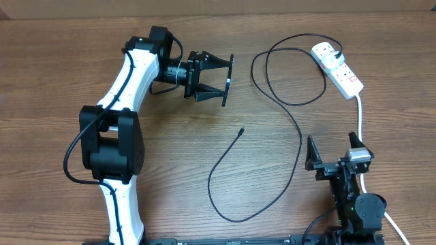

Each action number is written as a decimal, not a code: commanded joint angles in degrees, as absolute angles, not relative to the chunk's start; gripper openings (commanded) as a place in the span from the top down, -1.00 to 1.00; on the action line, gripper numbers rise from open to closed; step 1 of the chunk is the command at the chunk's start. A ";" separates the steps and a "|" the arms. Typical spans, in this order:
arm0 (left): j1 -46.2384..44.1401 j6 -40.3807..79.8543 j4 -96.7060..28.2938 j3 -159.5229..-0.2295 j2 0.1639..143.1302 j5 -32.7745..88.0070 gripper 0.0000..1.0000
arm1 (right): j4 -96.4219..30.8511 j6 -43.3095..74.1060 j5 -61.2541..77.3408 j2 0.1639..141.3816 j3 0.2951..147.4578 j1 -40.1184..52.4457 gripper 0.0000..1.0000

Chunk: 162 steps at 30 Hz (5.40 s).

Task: Plug charger to phone and switch on socket

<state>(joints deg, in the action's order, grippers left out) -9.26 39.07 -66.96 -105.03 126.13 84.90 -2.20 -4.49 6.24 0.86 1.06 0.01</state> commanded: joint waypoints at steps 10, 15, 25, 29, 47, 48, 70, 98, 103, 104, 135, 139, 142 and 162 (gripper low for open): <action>-8.91 39.44 -65.71 -106.89 126.21 88.55 -0.27 | 25.43 -1.61 55.64 0.16 0.49 0.32 -1.00; -8.91 39.46 -65.73 -106.89 126.21 88.55 -0.27 | 32.60 6.22 44.75 0.21 4.08 0.25 -1.00; -8.91 40.88 -65.73 -106.89 126.21 88.58 -0.27 | -1.45 1.96 35.75 11.60 32.12 0.25 -1.00; -8.91 40.95 -65.73 -106.89 126.21 88.58 -0.27 | -19.22 0.78 32.01 21.61 45.39 0.25 -1.00; -8.91 40.71 -65.73 -106.89 126.21 88.58 -0.28 | -27.75 21.56 47.62 51.20 57.82 1.98 -0.99; -8.91 40.71 -65.73 -106.89 126.21 88.58 -0.28 | -29.85 22.96 43.09 52.18 58.54 2.90 -1.00; -8.93 42.63 -65.71 -106.89 126.21 82.85 -0.27 | -42.83 33.87 -8.19 79.92 79.96 38.83 -1.00; -10.63 50.39 -60.77 -106.89 126.21 67.29 -0.26 | -43.00 44.14 -15.64 91.29 79.96 39.64 -0.52; -10.66 50.41 -60.82 -106.89 126.21 67.33 -0.26 | -42.30 44.10 -18.57 91.53 79.96 39.64 -0.33; -10.66 50.39 -60.82 -106.89 126.21 67.33 -0.26 | -42.30 44.12 -18.55 91.53 79.94 39.64 -0.32; -12.45 51.92 -59.48 -106.89 126.21 63.92 -0.27 | -38.61 44.14 -19.49 95.88 79.94 39.64 0.25; -12.45 51.92 -59.51 -106.89 126.21 63.94 -0.27 | -38.59 44.14 -19.49 96.51 79.94 39.64 0.38; -12.45 51.92 -59.51 -106.89 126.21 63.94 -0.27 | -38.52 44.16 -19.49 96.57 79.94 39.64 0.42; -12.45 51.94 -59.48 -106.89 126.21 64.07 -0.28 | -37.93 44.82 -19.16 96.57 79.96 39.64 0.60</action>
